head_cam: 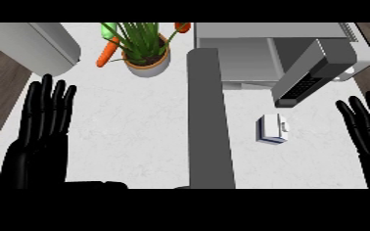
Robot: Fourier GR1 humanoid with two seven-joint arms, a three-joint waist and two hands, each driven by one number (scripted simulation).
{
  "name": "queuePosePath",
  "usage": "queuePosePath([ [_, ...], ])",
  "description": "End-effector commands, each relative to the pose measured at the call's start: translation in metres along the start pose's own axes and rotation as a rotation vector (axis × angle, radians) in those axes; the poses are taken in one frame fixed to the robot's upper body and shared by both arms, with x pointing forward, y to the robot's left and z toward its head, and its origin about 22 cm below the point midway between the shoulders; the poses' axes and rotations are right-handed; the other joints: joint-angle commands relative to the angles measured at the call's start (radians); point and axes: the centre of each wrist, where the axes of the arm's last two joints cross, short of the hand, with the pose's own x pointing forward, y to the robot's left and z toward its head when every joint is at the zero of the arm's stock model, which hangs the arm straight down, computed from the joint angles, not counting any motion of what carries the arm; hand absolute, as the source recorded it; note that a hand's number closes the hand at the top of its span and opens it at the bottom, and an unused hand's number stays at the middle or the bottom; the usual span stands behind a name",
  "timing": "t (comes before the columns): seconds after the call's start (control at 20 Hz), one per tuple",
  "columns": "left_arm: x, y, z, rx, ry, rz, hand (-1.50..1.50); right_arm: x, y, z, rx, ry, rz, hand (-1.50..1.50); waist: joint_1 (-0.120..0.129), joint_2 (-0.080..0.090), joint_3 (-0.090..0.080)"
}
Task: Pick up the milk, place it into the microwave and close the microwave
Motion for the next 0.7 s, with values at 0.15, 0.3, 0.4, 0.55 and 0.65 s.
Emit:
queuePosePath([
  [0.15,0.006,0.017,0.033,0.050,0.038,0.037,-1.50,0.012,0.000,0.047,-0.006,0.009,-0.012,-1.50,0.000,0.000,0.000],
  [0.3,0.021,0.017,0.062,0.041,0.043,0.021,-1.50,0.015,0.013,0.050,0.005,0.024,0.017,-1.50,0.005,0.000,0.000],
  [0.4,0.022,0.015,0.073,0.047,0.023,0.038,-1.50,0.025,0.006,0.040,-0.026,0.031,0.044,-1.50,0.009,0.000,0.000],
  [0.55,0.008,0.040,0.088,0.041,0.036,0.046,-1.50,0.007,0.004,0.048,-0.010,0.049,0.081,-1.50,0.009,0.001,0.000],
  [0.65,0.009,0.025,0.098,0.033,0.038,0.047,-1.50,-0.015,0.006,0.045,-0.019,0.045,0.098,-1.50,0.013,0.001,0.000],
])
